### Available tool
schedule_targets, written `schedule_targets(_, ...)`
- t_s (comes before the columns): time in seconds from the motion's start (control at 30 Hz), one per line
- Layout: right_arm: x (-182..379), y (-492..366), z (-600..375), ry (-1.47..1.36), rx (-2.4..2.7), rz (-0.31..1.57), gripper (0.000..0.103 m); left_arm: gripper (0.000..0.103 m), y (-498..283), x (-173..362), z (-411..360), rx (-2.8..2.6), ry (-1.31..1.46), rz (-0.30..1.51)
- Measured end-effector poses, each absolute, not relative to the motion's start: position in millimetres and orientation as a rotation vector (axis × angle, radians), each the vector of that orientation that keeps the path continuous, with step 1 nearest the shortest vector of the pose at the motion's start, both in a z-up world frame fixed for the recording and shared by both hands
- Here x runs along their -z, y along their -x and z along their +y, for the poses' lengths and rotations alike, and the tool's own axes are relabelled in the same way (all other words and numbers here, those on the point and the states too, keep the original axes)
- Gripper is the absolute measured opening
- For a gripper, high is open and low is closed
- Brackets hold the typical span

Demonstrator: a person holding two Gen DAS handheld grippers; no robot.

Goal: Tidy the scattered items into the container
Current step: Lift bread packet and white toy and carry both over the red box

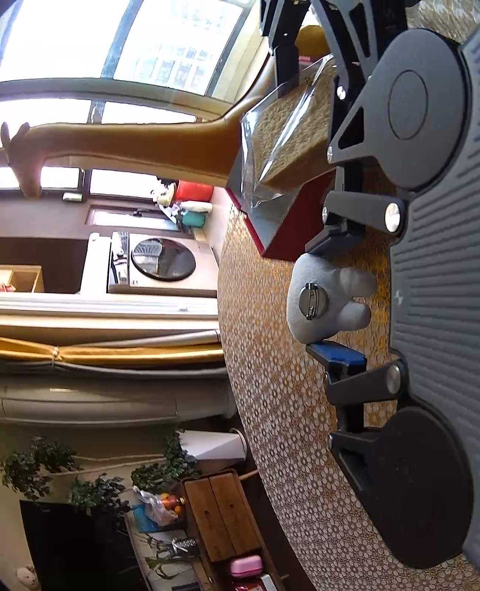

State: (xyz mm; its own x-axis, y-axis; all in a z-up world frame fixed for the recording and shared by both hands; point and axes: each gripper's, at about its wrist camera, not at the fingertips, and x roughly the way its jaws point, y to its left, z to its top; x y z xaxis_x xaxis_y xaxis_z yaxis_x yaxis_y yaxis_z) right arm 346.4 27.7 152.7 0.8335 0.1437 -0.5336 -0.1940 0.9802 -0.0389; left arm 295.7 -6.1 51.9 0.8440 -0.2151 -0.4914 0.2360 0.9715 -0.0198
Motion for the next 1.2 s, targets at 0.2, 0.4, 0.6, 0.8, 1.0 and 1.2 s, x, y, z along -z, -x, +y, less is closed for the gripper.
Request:
schedule_targets(0.2, -158.3, -336.5, -2.5, 0.111, -0.131, 0.537, 0.103, 0.049, -287.2, -61.5, -37.5, 0.307, -0.06, 0.497)
schedule_targets(0.4, -158.2, -333.3, -32.9, 0.107, -0.081, 0.529, 0.103, 0.049, -290.7, -61.8, -66.1, 0.357, -0.077, 0.496)
schedule_targets(0.6, -155.7, -333.0, -56.9, 0.107, -0.051, 0.521, 0.103, 0.049, -295.9, -57.7, -94.7, 0.399, -0.086, 0.5)
schedule_targets(0.8, -149.9, -337.9, -77.8, 0.109, -0.018, 0.52, 0.103, 0.049, -301.9, -52.7, -121.7, 0.436, -0.098, 0.504)
schedule_targets(1.0, -140.4, -344.5, -102.9, 0.103, 0.004, 0.531, 0.103, 0.049, -312.9, -42.6, -142.6, 0.462, -0.116, 0.525)
schedule_targets(1.2, -127.3, -362.3, -118.7, 0.081, -0.004, 0.568, 0.103, 0.049, -331.9, -28.7, -161.7, 0.474, -0.144, 0.561)
